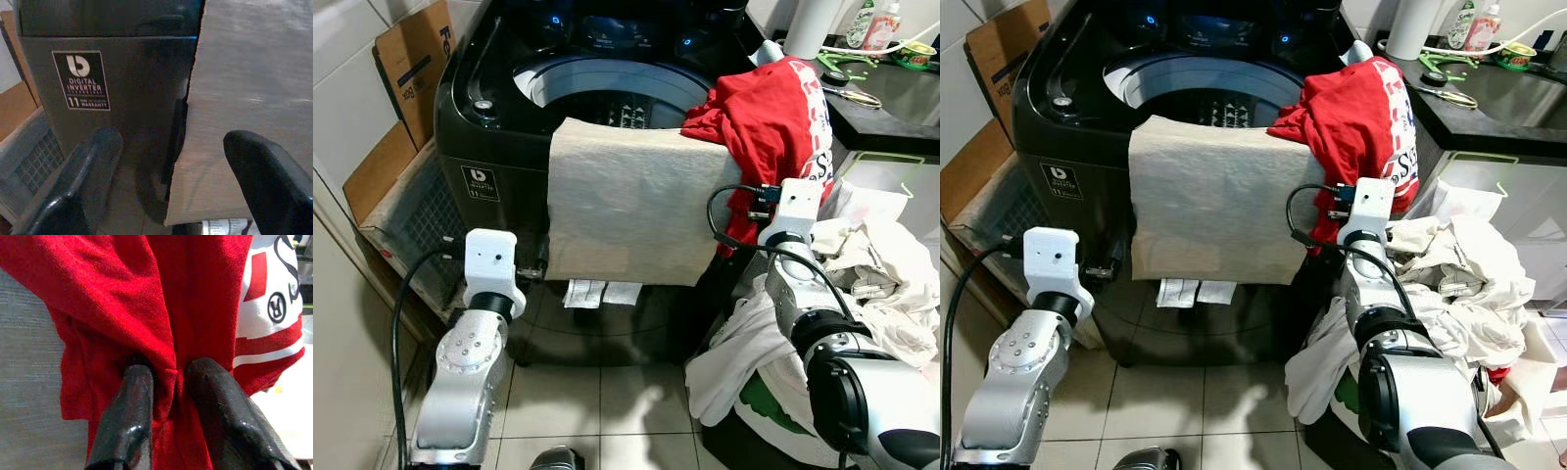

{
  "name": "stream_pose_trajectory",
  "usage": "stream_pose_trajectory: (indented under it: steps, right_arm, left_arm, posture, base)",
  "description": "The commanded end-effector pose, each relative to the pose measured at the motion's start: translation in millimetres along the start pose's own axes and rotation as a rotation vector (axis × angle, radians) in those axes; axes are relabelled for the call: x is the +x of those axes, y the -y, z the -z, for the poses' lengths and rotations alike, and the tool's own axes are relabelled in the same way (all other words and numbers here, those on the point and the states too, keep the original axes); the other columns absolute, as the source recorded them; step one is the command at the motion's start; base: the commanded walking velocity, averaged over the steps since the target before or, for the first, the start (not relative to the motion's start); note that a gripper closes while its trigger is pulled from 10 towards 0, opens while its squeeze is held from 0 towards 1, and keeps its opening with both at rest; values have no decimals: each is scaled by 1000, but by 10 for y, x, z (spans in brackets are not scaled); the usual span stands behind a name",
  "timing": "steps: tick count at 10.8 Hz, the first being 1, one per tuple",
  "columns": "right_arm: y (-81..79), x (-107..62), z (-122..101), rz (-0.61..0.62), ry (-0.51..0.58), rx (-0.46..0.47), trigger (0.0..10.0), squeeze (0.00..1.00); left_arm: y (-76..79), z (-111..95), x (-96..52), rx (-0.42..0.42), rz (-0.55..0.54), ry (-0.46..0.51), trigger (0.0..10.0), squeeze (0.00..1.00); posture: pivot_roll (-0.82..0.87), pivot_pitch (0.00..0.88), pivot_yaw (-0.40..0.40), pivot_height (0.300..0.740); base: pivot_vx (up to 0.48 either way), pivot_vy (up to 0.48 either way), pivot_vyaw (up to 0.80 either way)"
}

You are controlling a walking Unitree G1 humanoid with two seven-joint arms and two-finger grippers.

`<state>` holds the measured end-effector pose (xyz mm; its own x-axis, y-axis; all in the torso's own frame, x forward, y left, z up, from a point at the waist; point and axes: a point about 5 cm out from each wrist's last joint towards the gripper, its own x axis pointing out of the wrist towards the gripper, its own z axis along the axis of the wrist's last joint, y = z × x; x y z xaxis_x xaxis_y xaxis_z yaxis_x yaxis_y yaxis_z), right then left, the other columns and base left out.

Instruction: Clothes washing

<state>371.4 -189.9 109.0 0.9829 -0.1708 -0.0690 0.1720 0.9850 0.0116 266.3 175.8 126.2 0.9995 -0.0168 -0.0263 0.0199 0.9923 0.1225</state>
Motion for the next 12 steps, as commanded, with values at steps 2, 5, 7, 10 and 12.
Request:
stream_pose_trajectory:
  steps: [2, 5, 7, 10, 12]
  right_arm:
    - [33, 31, -39, 21, -13, 22, 0, 0]
    - [1, 36, -43, 6, -18, 29, 0, 0]
    - [-12, 51, -86, -5, -3, 19, 0, 0]
    - [24, 62, -96, 7, -13, 25, 0, 0]
    - [-7, 294, -845, -33, 139, 90, 0, 0]
  left_arm:
    - [23, -46, 30, 10, 9, 7, 10000, 0]
    - [12, -44, 36, 11, 5, 6, 10000, 0]
    - [20, -43, 35, 13, 5, 6, 10000, 0]
    - [49, -41, 44, 11, 9, 5, 10000, 0]
    - [61, -52, 65, 12, 9, 10, 10000, 0]
  posture:
    - [191, 0, -54, 740]
    - [196, 0, -60, 740]
    - [194, 0, -63, 740]
    - [191, 0, -67, 740]
    - [185, 0, -72, 740]
  base:
    - [0, 0, 0]
    - [0, 0, 0]
    - [0, 0, 0]
    - [0, 0, 0]
    - [0, 0, 0]
